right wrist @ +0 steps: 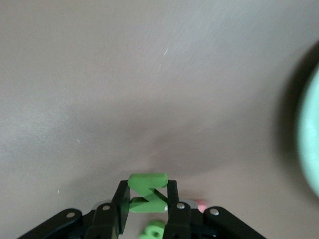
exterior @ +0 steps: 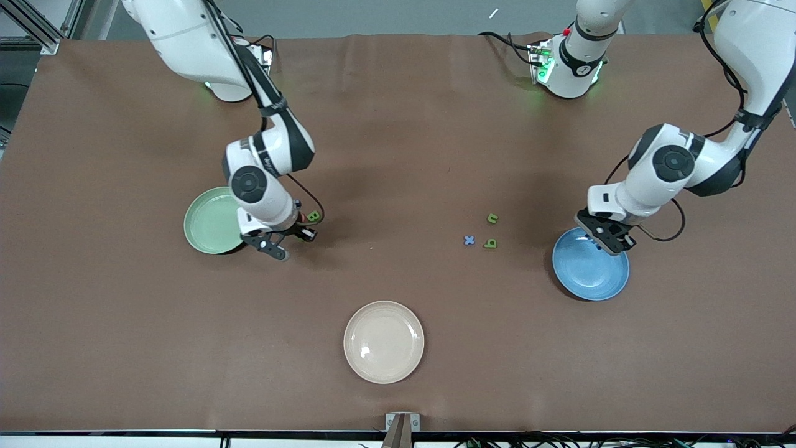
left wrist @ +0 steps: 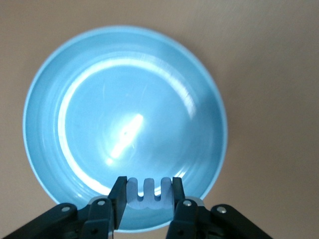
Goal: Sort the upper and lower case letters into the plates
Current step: 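Carry the E toward the blue plate while the right gripper grasps M, then release the E on the blue plate while the right gripper drops M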
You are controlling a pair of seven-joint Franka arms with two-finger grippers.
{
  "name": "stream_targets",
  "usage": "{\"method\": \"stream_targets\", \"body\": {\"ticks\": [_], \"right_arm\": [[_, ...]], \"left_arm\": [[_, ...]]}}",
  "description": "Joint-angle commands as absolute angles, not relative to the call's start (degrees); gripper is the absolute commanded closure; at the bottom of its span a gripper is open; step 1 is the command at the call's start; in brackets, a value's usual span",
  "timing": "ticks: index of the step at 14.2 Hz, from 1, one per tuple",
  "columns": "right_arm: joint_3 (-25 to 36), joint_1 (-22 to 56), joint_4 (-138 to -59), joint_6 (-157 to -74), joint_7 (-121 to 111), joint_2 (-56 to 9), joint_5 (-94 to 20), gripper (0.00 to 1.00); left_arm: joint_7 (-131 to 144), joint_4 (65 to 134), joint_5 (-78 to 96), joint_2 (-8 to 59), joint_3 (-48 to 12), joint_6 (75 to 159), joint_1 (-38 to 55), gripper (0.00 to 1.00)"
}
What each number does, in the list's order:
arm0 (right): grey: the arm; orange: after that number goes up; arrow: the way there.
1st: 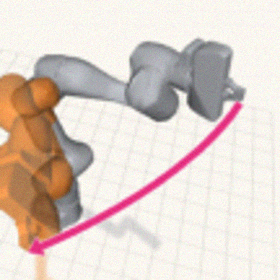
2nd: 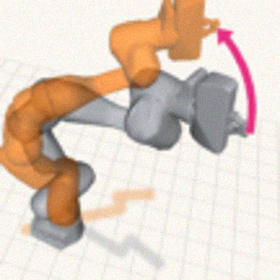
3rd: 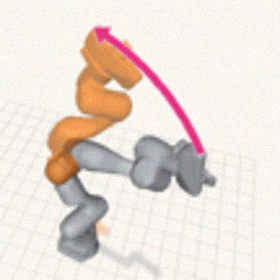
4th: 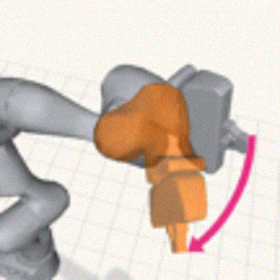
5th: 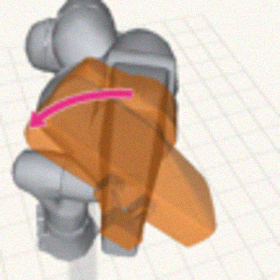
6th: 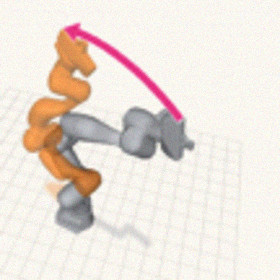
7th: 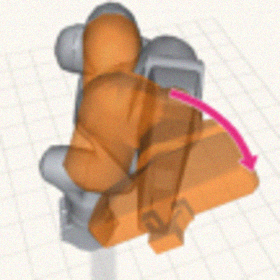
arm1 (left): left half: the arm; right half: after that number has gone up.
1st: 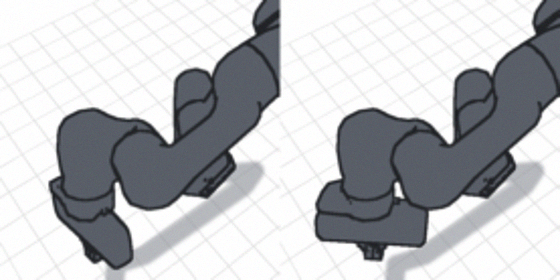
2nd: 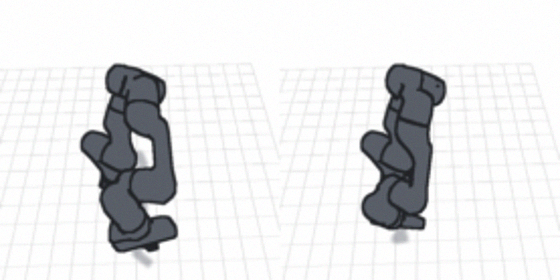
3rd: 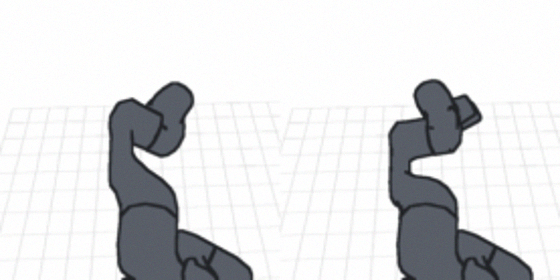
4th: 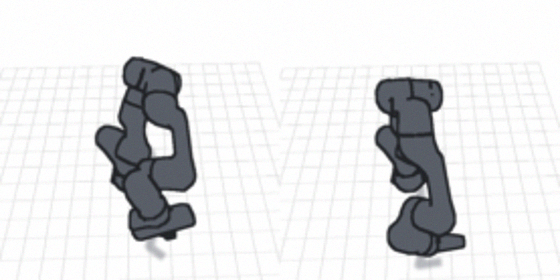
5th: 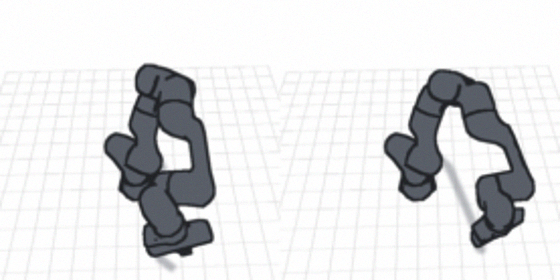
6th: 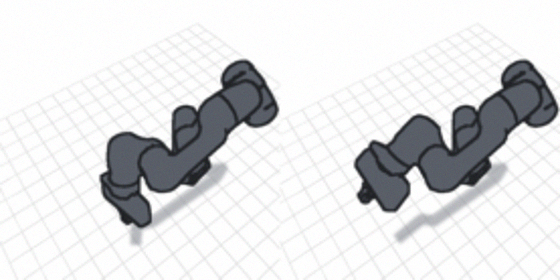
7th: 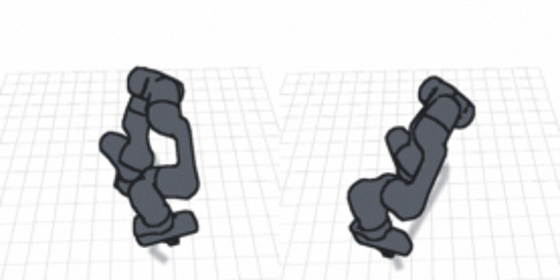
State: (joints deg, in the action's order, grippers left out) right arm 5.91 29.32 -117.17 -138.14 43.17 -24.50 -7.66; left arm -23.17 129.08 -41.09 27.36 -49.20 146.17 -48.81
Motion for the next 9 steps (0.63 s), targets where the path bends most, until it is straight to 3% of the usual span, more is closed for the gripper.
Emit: {"method": "stream_targets", "body": {"ticks": [1, 5, 9], "right_arm": [[5.3, 22.6, -121.2, -132.3, 31.8, -15.8, -8.1, 1.0], [5.4, 14.7, -129.4, -132.7, 17.9, -9.7, -8.0, 1.0], [5.4, 9.6, -136.9, -138.8, 9.8, -9.1, -7.9, 1.0]], "left_arm": [[-25.0, 127.0, -42.2, 30.6, -48.0, 145.5, -49.0, 0.78], [-25.0, 125.8, -45.1, 32.0, -46.7, 145.5, -48.9, 0.78], [-25.2, 124.9, -46.2, 33.6, -45.8, 145.5, -48.8, 0.77]]}}
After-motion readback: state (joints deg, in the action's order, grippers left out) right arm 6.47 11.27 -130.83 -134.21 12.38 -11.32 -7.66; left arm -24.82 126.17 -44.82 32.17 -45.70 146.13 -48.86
